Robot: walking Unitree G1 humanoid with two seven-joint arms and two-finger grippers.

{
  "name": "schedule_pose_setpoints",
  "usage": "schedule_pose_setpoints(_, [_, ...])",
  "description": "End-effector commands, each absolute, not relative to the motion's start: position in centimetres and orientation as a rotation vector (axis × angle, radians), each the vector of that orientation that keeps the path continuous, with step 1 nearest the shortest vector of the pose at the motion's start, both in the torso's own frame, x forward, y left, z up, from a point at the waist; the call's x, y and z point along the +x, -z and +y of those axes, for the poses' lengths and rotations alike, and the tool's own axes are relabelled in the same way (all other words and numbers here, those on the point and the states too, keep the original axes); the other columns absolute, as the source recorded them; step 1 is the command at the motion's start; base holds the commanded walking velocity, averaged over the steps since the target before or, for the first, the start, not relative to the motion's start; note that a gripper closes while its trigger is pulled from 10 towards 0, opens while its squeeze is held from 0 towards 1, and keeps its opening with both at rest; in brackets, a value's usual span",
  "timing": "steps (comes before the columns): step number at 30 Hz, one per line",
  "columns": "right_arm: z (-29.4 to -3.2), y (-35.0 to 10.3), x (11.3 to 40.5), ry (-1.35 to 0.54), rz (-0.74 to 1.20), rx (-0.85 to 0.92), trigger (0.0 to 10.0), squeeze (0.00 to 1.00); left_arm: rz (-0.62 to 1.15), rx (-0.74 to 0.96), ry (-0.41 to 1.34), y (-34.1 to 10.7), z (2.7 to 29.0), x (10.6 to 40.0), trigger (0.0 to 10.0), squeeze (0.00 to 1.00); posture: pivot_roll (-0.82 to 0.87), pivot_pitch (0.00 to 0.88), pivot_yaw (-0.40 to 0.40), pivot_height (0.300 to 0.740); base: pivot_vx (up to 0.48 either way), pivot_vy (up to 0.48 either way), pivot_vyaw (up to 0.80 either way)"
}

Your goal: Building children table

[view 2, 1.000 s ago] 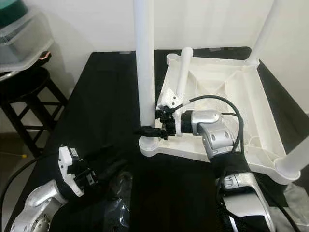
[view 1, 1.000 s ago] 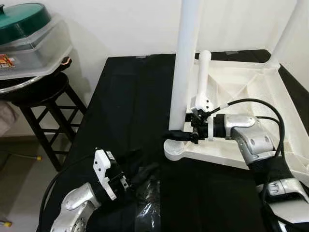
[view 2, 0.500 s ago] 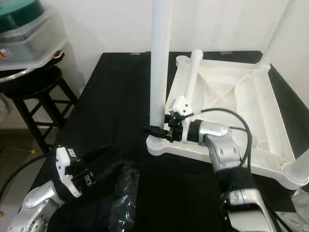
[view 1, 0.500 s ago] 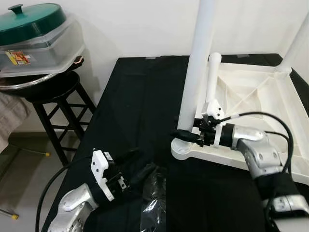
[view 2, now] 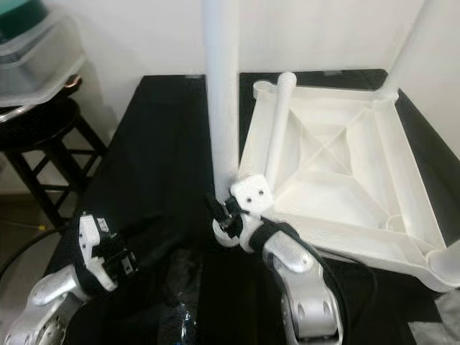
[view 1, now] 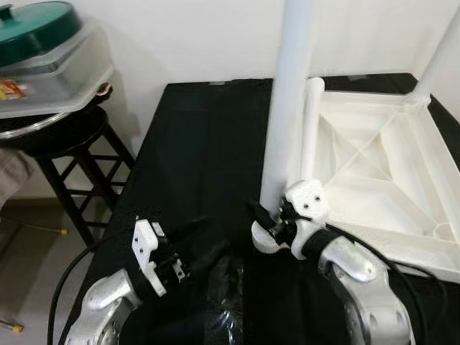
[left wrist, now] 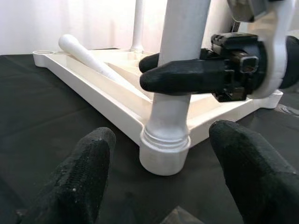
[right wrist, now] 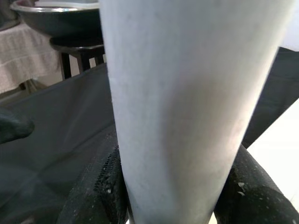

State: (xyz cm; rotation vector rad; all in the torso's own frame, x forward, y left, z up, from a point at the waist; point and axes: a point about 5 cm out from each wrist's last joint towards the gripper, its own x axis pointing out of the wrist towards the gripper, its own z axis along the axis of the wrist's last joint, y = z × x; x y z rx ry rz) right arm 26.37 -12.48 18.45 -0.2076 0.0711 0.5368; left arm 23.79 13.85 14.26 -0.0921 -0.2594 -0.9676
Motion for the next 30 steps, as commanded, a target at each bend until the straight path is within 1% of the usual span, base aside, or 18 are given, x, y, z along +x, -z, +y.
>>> schedule_pose_setpoints(1, [-14.9, -13.7, 26.5, -0.402, 0.349, -0.206, 2.2, 0.00, -0.225, -0.090, 0.969, -13.6, 14.1, 23.6, 10.0, 0.00, 0.01, 0.193, 0.070, 0.740, 0.000, 0.000, 0.00])
schedule_pose_setpoints(2, [-14.9, -13.7, 26.5, -0.402, 0.349, -0.206, 2.2, 0.00, -0.225, -0.090, 0.969, -13.6, 14.1, 23.6, 10.0, 0.00, 0.01, 0.193, 0.070, 0.740, 0.000, 0.000, 0.00])
schedule_pose_setpoints(3, [-14.4, -14.2, 26.6, -0.432, 0.340, -0.189, 10.0, 0.00, -0.224, -0.089, 0.970, -13.6, 14.1, 23.6, 10.0, 0.00, 0.02, 0.185, 0.067, 0.740, 0.000, 0.000, 0.00])
schedule_pose_setpoints(5, [-14.1, -14.5, 26.4, -0.428, 0.339, -0.179, 10.0, 0.00, -0.223, -0.088, 0.970, -13.6, 14.1, 23.6, 10.0, 0.00, 0.02, 0.185, 0.067, 0.740, 0.000, 0.000, 0.00])
schedule_pose_setpoints(6, [-13.8, -15.3, 26.8, -0.452, 0.313, -0.146, 10.0, 1.00, -0.222, -0.087, 0.971, -13.6, 14.1, 23.6, 10.0, 0.00, 0.02, 0.180, 0.068, 0.740, 0.000, 0.000, 0.00])
schedule_pose_setpoints(7, [-13.9, -16.7, 27.6, -0.512, 0.244, -0.131, 10.0, 1.00, -0.221, -0.085, 0.972, -13.5, 14.1, 23.6, 10.0, 0.00, 0.02, 0.172, 0.070, 0.740, 0.000, 0.000, 0.00])
schedule_pose_setpoints(9, [-14.4, -18.9, 28.8, -0.663, 0.137, -0.165, 10.0, 1.00, -0.221, -0.082, 0.974, -13.5, 14.0, 23.6, 10.0, 0.00, 0.02, 0.165, 0.070, 0.740, 0.000, 0.000, 0.00])
schedule_pose_setpoints(12, [-14.5, -19.3, 28.9, -0.700, 0.117, -0.184, 10.0, 1.00, -0.220, -0.081, 0.975, -13.5, 14.0, 23.7, 10.0, 0.00, 0.02, 0.165, 0.070, 0.740, 0.000, 0.000, 0.00])
schedule_pose_setpoints(13, [-14.9, -19.8, 29.2, -0.763, 0.096, -0.207, 10.0, 0.00, -0.221, -0.079, 0.975, -13.4, 14.0, 23.7, 10.0, 0.00, 0.03, 0.159, 0.067, 0.740, 0.000, 0.000, 0.00])
schedule_pose_setpoints(14, [-15.2, -20.2, 29.4, -0.802, 0.083, -0.219, 10.0, 0.00, -0.222, -0.077, 0.976, -13.4, 14.0, 23.7, 10.0, 0.00, 0.03, 0.159, 0.067, 0.740, 0.000, 0.000, 0.00])
schedule_pose_setpoints(15, [-15.2, -20.2, 29.4, -0.802, 0.083, -0.219, 10.0, 0.00, -0.222, -0.077, 0.976, -13.4, 14.0, 23.7, 10.0, 0.00, 0.03, 0.159, 0.067, 0.740, 0.000, 0.000, 0.00])
schedule_pose_setpoints(16, [-15.9, -21.0, 30.1, -0.881, 0.058, -0.250, 10.0, 0.00, -0.223, -0.072, 0.973, -13.4, 14.0, 23.6, 10.0, 0.00, 0.04, 0.155, 0.061, 0.740, 0.000, 0.000, 0.00])
schedule_pose_setpoints(17, [-15.9, -21.0, 30.1, -0.881, 0.058, -0.250, 10.0, 0.00, -0.223, -0.072, 0.973, -13.4, 14.0, 23.6, 10.0, 0.00, 0.04, 0.155, 0.061, 0.740, 0.000, 0.000, 0.00])
schedule_pose_setpoints(20, [-16.7, -22.3, 31.4, -0.960, 0.035, -0.290, 10.0, 0.00, -0.228, -0.058, 0.961, -13.4, 14.1, 23.5, 10.0, 0.00, 0.04, 0.151, 0.058, 0.740, 0.000, 0.000, 0.00])
schedule_pose_setpoints(21, [-16.7, -22.5, 31.9, -0.979, 0.034, -0.295, 10.0, 0.00, -0.232, -0.046, 0.953, -13.4, 14.2, 23.4, 10.0, 0.00, 0.04, 0.147, 0.056, 0.740, 0.000, 0.000, 0.00])
schedule_pose_setpoints(27, [-16.8, -22.6, 32.3, -1.001, 0.033, -0.296, 10.0, 0.00, -0.234, -0.037, 0.947, -13.4, 14.2, 23.3, 10.0, 0.00, 0.04, 0.147, 0.056, 0.740, 0.000, 0.000, 0.00])
schedule_pose_setpoints(29, [-16.5, -23.4, 33.4, -1.101, 0.026, -0.263, 10.0, 0.00, -0.241, 0.000, 0.928, -13.1, 13.9, 22.3, 10.0, 0.00, 0.07, 0.133, 0.056, 0.740, 0.000, 0.000, 0.00])
schedule_pose_setpoints(30, [-16.5, -23.4, 33.4, -1.101, 0.026, -0.263, 10.0, 0.00, -0.241, 0.000, 0.928, -13.1, 13.9, 22.3, 10.0, 0.00, 0.07, 0.133, 0.056, 0.740, 0.000, 0.000, 0.00])
